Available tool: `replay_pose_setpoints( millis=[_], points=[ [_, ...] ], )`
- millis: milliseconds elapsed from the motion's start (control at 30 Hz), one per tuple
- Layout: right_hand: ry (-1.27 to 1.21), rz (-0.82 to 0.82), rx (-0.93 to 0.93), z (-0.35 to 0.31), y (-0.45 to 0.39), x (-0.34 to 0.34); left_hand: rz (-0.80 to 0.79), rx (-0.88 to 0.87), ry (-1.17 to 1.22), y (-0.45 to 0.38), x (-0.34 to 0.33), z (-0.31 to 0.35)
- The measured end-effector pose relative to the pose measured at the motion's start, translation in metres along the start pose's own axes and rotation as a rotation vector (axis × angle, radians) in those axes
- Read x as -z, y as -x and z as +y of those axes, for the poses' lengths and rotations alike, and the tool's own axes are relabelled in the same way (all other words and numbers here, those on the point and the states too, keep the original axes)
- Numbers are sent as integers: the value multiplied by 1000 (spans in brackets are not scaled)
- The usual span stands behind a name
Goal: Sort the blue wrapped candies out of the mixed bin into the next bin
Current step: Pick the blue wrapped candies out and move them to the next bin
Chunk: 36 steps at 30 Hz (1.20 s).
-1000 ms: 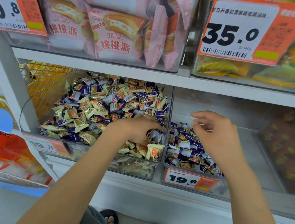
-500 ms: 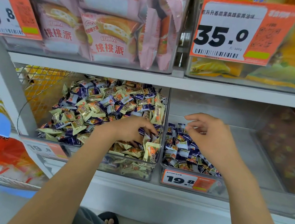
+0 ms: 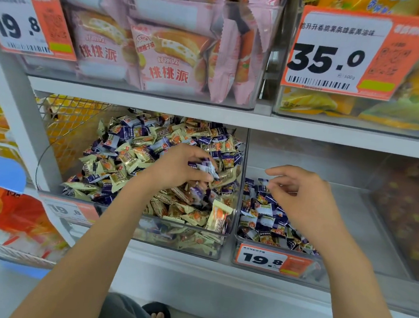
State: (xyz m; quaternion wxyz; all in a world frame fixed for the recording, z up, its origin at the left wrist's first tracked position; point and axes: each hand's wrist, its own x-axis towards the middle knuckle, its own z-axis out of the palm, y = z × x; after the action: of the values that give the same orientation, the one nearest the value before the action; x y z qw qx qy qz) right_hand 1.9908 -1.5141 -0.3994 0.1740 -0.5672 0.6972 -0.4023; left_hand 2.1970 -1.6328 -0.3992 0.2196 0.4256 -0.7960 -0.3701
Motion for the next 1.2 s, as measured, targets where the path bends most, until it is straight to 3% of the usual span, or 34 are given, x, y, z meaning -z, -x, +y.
replay_pose_setpoints(
  millis=[233, 367, 567, 700, 800, 967, 1033, 1200],
  points=[
    [-184, 70, 136, -21, 6, -7, 174, -56, 106, 4, -5, 12],
    [-232, 13, 167, -31, 9, -15, 228, -133, 154, 6, -13, 28],
    [-163, -138, 5, -35, 15, -16, 341, -229, 304, 8, -27, 47],
    [-266, -136, -66, -33, 14, -16, 241, -261, 389, 0, -48, 65],
    [-371, -60, -139, -22, 11, -5, 218, -318, 242, -6, -66, 73],
    [-223, 24, -286, 19, 7, 26, -63, -367, -100, -8, -77, 80],
    [-82, 45, -261, 31, 7, 31, -151, -378, -124, -6, -76, 79],
    [-11, 109, -37, 14, 8, 27, 11, -293, 86, 21, -50, 65]
  ],
)
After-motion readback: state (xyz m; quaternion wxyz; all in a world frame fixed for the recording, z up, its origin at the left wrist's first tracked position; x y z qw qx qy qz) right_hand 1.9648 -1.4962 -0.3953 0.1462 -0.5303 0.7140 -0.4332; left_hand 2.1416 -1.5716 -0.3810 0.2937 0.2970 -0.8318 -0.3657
